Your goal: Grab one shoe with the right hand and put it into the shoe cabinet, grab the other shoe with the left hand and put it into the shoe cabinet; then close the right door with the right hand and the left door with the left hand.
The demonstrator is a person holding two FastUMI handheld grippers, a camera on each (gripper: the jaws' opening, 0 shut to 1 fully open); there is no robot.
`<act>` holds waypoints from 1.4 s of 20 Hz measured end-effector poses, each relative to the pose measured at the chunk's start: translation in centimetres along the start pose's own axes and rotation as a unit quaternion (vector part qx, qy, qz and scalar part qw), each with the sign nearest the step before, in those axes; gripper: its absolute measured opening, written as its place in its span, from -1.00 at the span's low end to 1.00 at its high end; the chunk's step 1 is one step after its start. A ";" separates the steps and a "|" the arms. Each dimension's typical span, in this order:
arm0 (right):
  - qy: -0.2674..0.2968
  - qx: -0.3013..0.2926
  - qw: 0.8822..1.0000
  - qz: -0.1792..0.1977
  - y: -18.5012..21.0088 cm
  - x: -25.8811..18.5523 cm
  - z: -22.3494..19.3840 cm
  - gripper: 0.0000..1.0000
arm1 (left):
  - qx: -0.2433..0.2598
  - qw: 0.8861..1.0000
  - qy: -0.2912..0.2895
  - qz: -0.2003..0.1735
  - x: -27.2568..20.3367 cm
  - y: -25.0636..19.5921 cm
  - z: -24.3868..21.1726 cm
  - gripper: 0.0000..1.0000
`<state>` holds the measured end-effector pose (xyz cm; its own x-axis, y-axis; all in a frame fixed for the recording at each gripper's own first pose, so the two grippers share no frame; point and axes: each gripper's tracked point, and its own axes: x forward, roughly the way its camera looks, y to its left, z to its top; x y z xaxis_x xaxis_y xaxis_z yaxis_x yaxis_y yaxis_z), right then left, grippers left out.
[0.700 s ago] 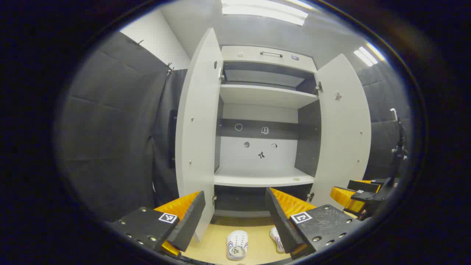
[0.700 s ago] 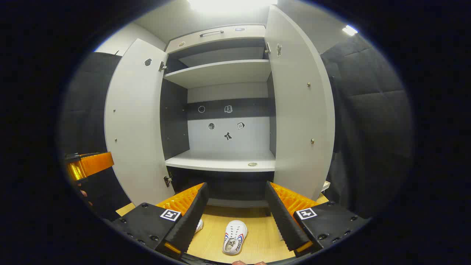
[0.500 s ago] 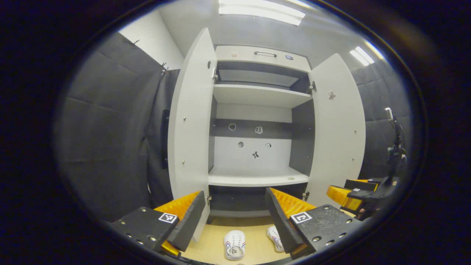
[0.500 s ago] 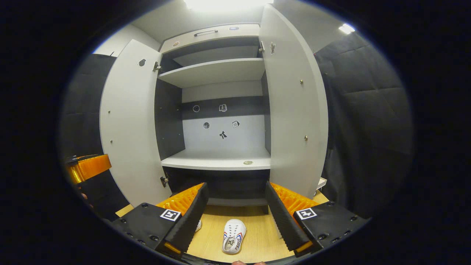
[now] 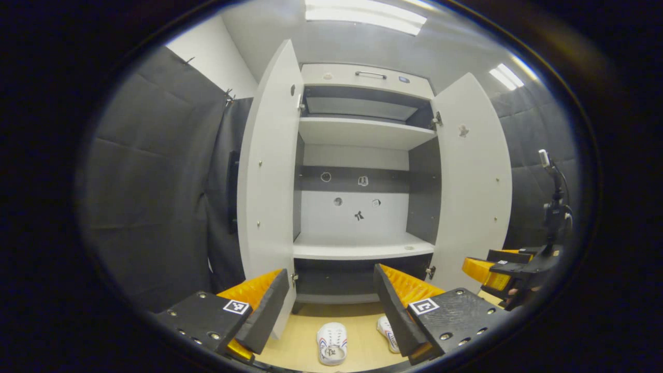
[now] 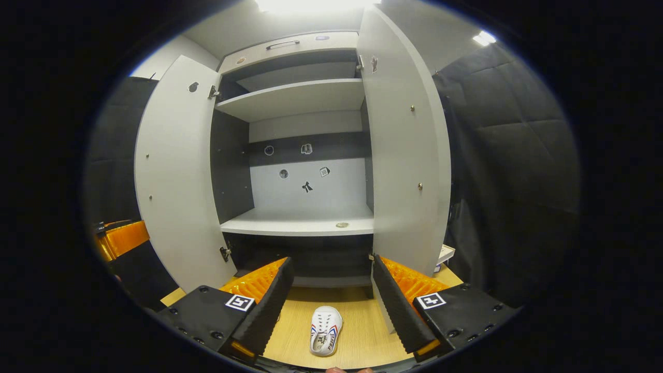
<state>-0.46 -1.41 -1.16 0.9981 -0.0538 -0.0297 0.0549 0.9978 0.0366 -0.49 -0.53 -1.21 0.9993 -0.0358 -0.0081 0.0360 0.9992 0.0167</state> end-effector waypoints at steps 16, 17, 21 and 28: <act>0.051 0.003 0.999 0.004 0.3 4.8 -1.5 0.95 | -0.025 1.000 0.017 0.007 -1.2 2.2 -2.9 0.84; 0.064 0.006 0.998 0.009 0.6 5.3 -2.3 0.95 | -0.028 0.999 0.022 0.006 -1.3 2.2 -3.4 0.84; 0.116 0.015 0.993 0.035 2.7 7.2 -6.2 0.95 | -0.033 0.999 0.037 0.000 -1.4 2.3 -4.6 0.84; 0.235 0.055 0.968 0.065 5.5 10.0 -16.9 0.96 | -0.044 0.997 0.068 -0.003 -2.1 2.4 -7.5 0.89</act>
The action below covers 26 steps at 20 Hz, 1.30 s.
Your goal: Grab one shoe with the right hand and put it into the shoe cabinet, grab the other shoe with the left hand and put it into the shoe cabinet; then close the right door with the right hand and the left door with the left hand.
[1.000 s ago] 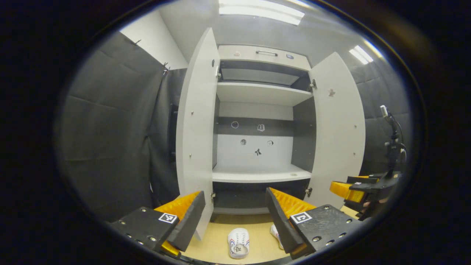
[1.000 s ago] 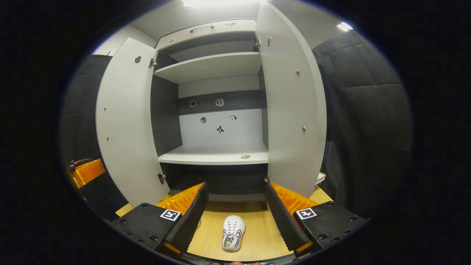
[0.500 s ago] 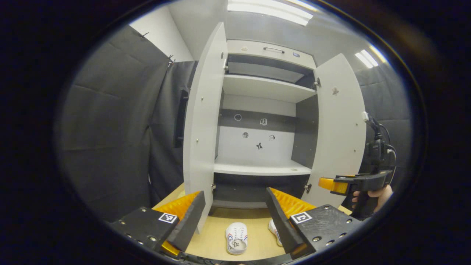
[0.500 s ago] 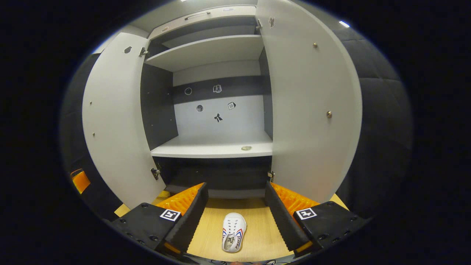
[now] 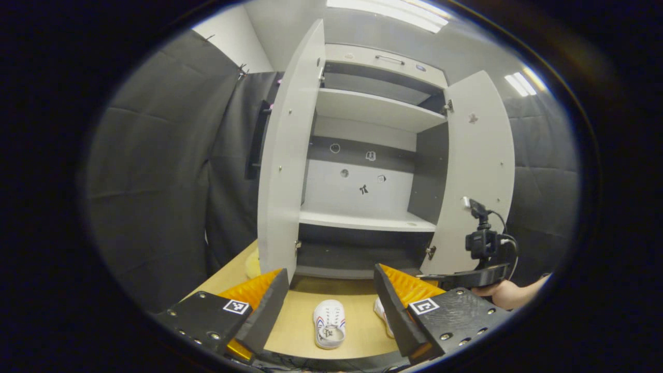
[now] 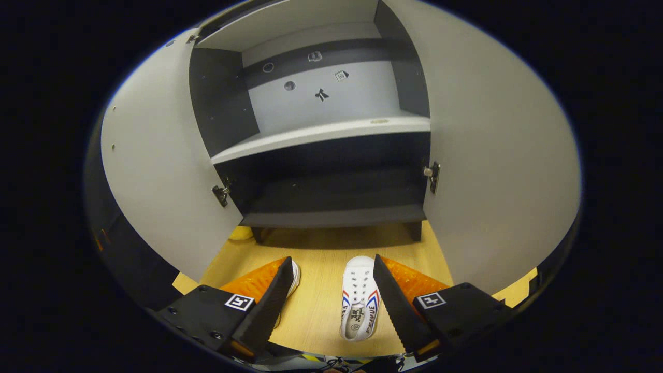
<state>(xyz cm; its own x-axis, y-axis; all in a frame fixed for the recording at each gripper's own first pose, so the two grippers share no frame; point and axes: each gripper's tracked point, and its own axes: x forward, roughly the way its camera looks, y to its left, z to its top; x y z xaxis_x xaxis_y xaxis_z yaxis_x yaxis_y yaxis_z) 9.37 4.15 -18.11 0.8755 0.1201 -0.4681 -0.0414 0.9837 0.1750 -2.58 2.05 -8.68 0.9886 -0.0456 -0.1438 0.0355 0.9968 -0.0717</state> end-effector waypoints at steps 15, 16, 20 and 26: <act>0.155 -0.048 0.985 -0.053 -1.0 10.5 -11.5 0.97 | -0.029 0.998 0.053 -0.009 0.5 1.5 -4.5 0.90; 0.167 -0.061 0.983 -0.056 -1.1 10.9 -12.3 0.97 | -0.030 0.998 0.054 -0.010 0.6 1.5 -4.6 0.90; 0.198 -0.084 0.973 -0.086 -1.9 12.0 -14.5 0.87 | -0.035 0.998 0.055 -0.006 0.5 1.6 -4.5 0.86; 0.203 -0.142 0.957 -0.150 -4.2 12.2 -14.3 -0.43 | -0.041 0.997 0.061 0.012 0.6 1.9 -4.6 0.90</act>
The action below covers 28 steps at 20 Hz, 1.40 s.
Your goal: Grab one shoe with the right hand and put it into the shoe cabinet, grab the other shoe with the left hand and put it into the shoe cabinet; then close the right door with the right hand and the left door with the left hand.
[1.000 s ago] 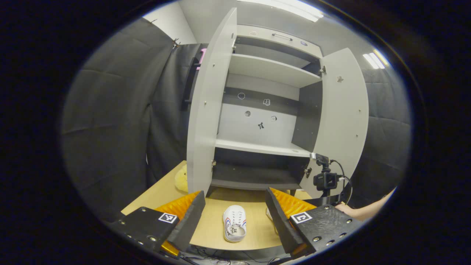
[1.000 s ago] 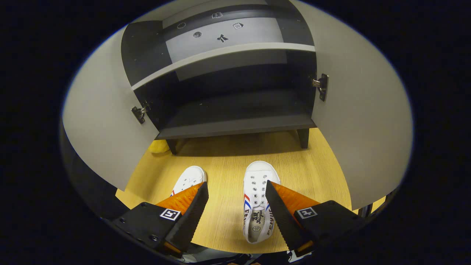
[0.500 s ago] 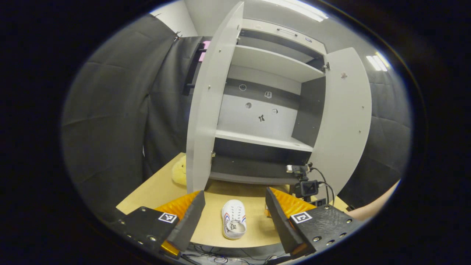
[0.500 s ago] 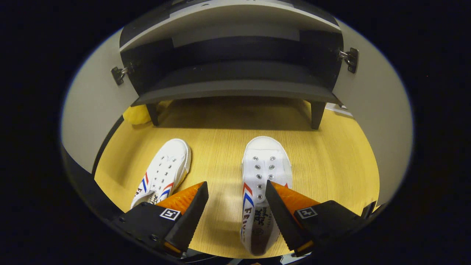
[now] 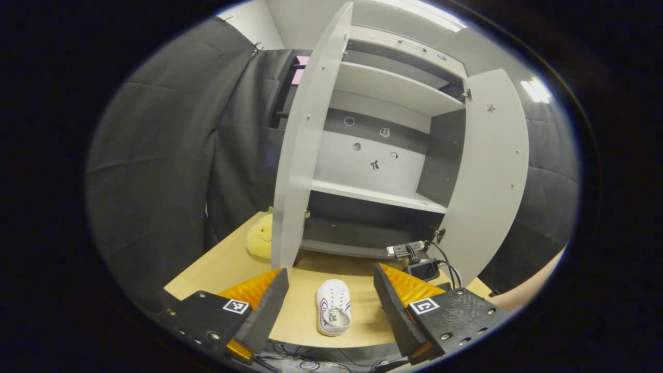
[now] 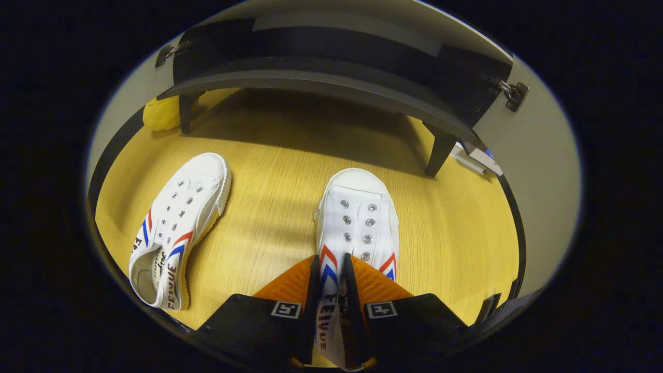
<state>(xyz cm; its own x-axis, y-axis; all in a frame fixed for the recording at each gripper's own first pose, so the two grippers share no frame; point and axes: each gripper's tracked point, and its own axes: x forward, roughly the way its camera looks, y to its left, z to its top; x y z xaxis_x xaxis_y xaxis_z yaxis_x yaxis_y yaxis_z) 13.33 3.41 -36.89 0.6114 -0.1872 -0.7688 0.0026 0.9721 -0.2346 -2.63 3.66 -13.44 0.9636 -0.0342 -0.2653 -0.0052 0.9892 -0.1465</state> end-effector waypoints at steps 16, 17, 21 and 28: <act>-0.041 0.071 0.993 0.089 -1.0 -5.6 2.4 -1.00 | 0.064 0.998 -0.018 -0.009 -0.7 -1.0 0.7 0.90; -0.055 0.081 0.991 0.093 -1.4 -6.9 2.9 -0.97 | 0.076 0.997 -0.021 -0.008 -0.7 -0.9 1.2 0.90; -0.144 0.054 0.983 0.105 -3.1 -14.4 5.1 -0.97 | 0.140 0.989 -0.045 -0.025 -1.4 -2.0 1.9 0.86; -0.220 0.095 0.964 0.112 -5.8 -23.5 9.6 -0.97 | 0.124 0.989 -0.054 -0.061 0.0 -4.0 2.0 0.86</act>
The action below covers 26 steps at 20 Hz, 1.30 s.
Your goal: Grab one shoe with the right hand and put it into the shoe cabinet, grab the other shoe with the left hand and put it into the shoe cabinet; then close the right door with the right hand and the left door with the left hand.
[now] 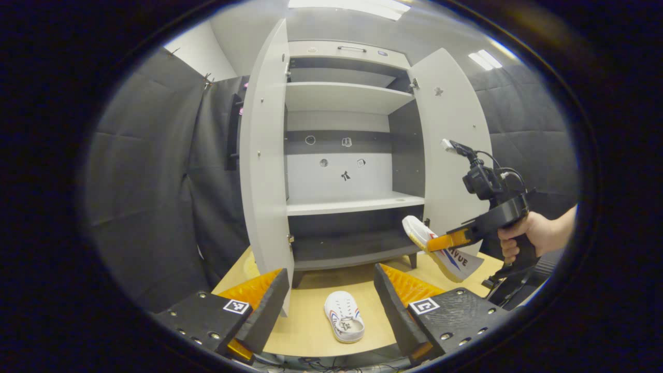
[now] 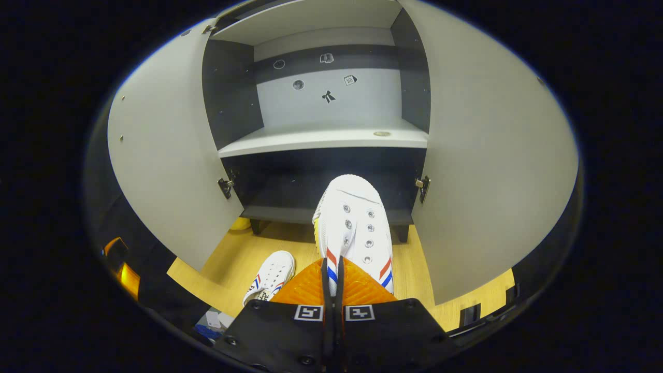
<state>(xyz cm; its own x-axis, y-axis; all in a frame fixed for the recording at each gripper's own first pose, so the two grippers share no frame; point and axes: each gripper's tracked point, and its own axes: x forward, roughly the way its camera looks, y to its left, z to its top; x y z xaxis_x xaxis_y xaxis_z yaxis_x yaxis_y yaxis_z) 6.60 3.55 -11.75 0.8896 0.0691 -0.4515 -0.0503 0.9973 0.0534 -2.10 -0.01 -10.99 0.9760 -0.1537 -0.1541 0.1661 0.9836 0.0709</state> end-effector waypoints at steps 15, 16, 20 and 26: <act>-0.160 0.006 0.987 -0.002 0.6 2.1 19.3 -0.97 | -0.046 0.999 -0.003 0.022 -1.3 1.7 -0.9 0.91; -0.174 0.011 0.985 -0.005 0.6 2.6 20.7 -0.97 | -0.050 0.998 -0.001 0.028 -1.6 2.1 -1.2 0.91; -0.190 0.013 0.982 -0.013 0.6 5.1 24.1 -0.97 | -0.047 0.997 -0.006 0.064 -3.2 4.4 -1.3 0.91; -0.202 -0.025 0.979 -0.028 1.3 11.2 29.4 -0.97 | -0.063 0.991 0.004 0.121 -5.0 7.2 -2.6 0.84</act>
<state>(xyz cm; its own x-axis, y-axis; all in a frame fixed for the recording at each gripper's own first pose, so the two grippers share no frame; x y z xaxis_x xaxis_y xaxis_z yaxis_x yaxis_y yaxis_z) 29.84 4.89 9.49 0.9980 0.0089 -0.0620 -0.0095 0.9999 -0.0092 -6.12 8.08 -12.31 0.9839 0.0880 -0.1558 -0.0916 0.9957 -0.0160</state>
